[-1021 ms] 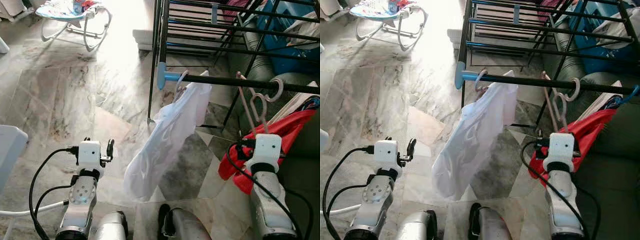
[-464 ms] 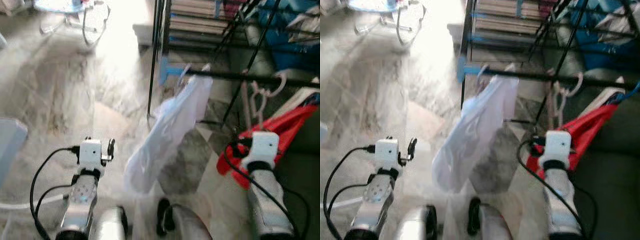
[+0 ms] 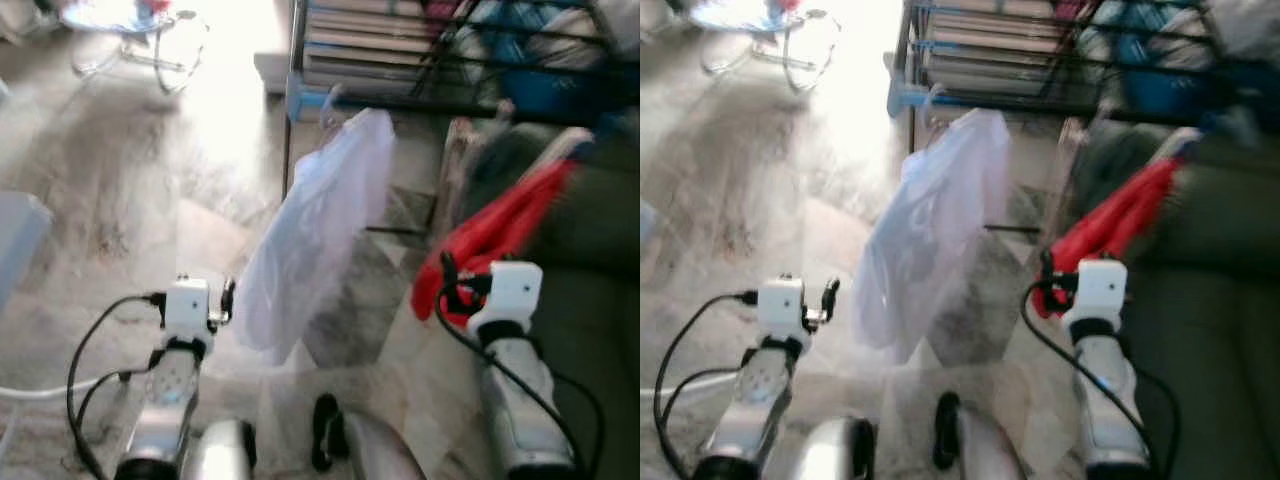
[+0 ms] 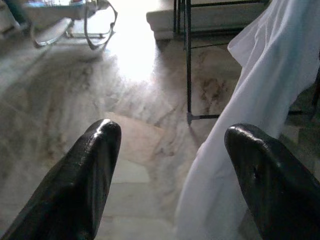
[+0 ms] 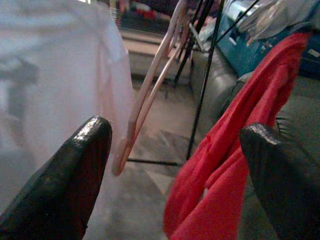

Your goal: Hang hanger

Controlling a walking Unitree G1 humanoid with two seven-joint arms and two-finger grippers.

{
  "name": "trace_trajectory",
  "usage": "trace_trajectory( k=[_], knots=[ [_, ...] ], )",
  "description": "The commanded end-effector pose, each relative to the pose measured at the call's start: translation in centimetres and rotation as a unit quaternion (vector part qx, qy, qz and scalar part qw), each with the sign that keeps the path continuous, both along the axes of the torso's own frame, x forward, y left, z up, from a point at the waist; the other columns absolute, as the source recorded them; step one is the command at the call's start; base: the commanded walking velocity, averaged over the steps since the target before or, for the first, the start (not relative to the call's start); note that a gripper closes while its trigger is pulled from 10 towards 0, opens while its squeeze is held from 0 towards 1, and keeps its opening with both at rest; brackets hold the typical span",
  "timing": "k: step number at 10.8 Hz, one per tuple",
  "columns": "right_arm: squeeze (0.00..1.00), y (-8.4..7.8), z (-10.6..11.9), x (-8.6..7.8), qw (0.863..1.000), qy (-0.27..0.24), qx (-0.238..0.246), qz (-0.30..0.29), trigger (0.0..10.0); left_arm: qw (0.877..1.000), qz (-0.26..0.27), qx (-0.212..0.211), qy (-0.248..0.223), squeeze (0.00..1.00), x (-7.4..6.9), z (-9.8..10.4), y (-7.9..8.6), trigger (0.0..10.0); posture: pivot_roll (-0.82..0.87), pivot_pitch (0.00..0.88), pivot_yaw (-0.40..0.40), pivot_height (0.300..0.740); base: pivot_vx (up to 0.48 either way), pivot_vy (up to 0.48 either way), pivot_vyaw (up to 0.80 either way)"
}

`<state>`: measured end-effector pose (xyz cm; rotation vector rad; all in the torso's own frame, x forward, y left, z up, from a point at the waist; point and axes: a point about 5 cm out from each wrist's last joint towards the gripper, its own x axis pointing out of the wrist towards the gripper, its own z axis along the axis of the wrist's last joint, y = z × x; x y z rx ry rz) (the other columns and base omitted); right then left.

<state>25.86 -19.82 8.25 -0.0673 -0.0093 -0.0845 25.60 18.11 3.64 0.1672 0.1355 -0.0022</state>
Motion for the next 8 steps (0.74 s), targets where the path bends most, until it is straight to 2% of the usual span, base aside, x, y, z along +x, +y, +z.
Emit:
trace_trajectory(
  k=[1,3,4,5,7,8],
  knots=[
    [0.00,-0.4,-0.3,0.1,1.000,0.004,0.015,-0.012,10.0,1.000,-0.006,0.002,0.010,0.00,-0.1,-0.3,0.0,10.0,0.01,0.140,-0.031,0.740,-0.300,0.000,0.00],
    [0.00,-0.1,-0.9,0.4,0.999,0.003,0.032,-0.025,10.0,0.999,-0.038,0.038,-0.004,0.00,1.3,0.6,0.1,10.0,0.00,0.121,0.021,0.740,0.000,0.000,0.00],
    [0.00,0.0,-1.4,0.2,0.999,0.005,0.034,-0.027,10.0,0.995,-0.061,0.072,-0.023,0.00,1.9,1.3,0.0,10.0,0.00,0.112,0.030,0.740,0.000,0.000,0.00],
    [0.00,0.2,-1.7,0.2,0.999,0.006,0.030,-0.025,10.0,0.993,-0.073,0.088,-0.041,0.00,2.3,1.9,-0.3,10.0,0.00,0.102,0.033,0.740,0.000,0.000,0.00],
    [0.00,0.5,-1.8,0.5,1.000,0.005,0.019,0.002,10.0,0.993,-0.060,0.086,-0.061,0.00,2.0,2.3,-0.7,10.0,0.01,0.119,0.014,0.740,0.000,0.000,0.00],
    [0.00,0.5,-1.8,0.6,1.000,0.005,0.011,0.013,10.0,0.994,-0.047,0.083,-0.052,0.00,1.3,1.6,-0.4,10.0,0.01,0.127,0.000,0.740,0.000,0.000,0.00]
  ],
)
